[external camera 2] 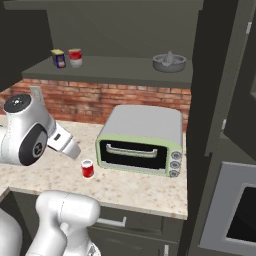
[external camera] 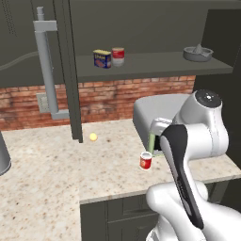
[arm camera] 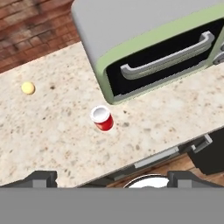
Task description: Pick the cans from the counter and place them in their designated side in the cabinet.
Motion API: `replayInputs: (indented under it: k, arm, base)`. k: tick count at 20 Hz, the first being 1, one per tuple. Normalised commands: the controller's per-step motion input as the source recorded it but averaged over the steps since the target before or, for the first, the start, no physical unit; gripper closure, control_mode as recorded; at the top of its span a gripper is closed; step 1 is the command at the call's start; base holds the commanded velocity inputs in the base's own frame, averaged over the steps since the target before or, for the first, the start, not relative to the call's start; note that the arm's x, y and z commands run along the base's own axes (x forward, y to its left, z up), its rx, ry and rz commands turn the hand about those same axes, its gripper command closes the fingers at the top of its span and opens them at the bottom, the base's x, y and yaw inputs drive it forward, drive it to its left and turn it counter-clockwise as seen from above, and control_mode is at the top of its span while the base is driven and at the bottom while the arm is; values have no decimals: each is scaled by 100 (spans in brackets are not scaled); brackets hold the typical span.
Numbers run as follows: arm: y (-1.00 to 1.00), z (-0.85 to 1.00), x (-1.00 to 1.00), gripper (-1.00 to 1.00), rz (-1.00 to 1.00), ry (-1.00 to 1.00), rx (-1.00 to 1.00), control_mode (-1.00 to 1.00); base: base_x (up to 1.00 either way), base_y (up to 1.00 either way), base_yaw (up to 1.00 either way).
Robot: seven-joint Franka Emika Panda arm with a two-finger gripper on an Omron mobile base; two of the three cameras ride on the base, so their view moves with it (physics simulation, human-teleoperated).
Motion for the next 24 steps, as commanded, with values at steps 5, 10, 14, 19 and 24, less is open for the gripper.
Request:
replayInputs:
  k: [5, 10, 14, 19, 24]
  arm:
    - [0, -16, 6, -100, 0, 0, 0, -100]
    - [0, -15, 7, -100, 0, 0, 0, -100]
    - [0, -19, 6, -100, 0, 0, 0, -100]
    - [0, -16, 9, -100, 0, 0, 0, -100]
    - [2, -13, 10, -100, 0, 0, 0, -100]
  base:
    - [0, 0, 0]
    - [0, 0, 0]
    - [0, 0, 0]
    - [0, 0, 0]
    - [0, 0, 0]
